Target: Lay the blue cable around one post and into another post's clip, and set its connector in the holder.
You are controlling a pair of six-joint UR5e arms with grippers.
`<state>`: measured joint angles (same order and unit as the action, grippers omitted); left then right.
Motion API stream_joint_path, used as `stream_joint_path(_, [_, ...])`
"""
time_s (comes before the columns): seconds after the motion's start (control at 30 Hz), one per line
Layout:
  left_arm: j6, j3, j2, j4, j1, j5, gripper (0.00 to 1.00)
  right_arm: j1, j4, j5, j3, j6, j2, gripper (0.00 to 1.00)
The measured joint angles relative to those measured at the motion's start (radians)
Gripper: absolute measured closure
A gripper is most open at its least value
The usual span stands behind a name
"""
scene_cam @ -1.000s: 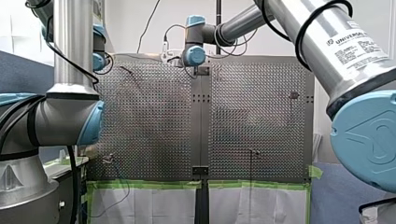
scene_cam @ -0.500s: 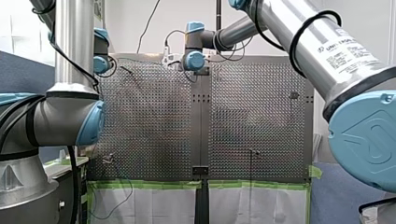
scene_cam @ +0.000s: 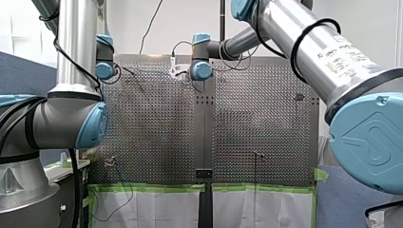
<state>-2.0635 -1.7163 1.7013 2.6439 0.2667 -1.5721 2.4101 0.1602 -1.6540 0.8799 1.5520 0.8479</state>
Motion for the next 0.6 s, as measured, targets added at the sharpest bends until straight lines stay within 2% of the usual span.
stream_joint_path(0.3, [0.008,-0.005,0.028,-0.001,-0.012,-0.002,1.00,-0.007,-0.014,-0.012,0.000,-0.003,-0.015,0.98])
stream_joint_path(0.6, [0.002,-0.025,0.061,-0.009,-0.024,-0.003,1.00,-0.020,-0.081,-0.040,0.001,-0.017,-0.019,0.98])
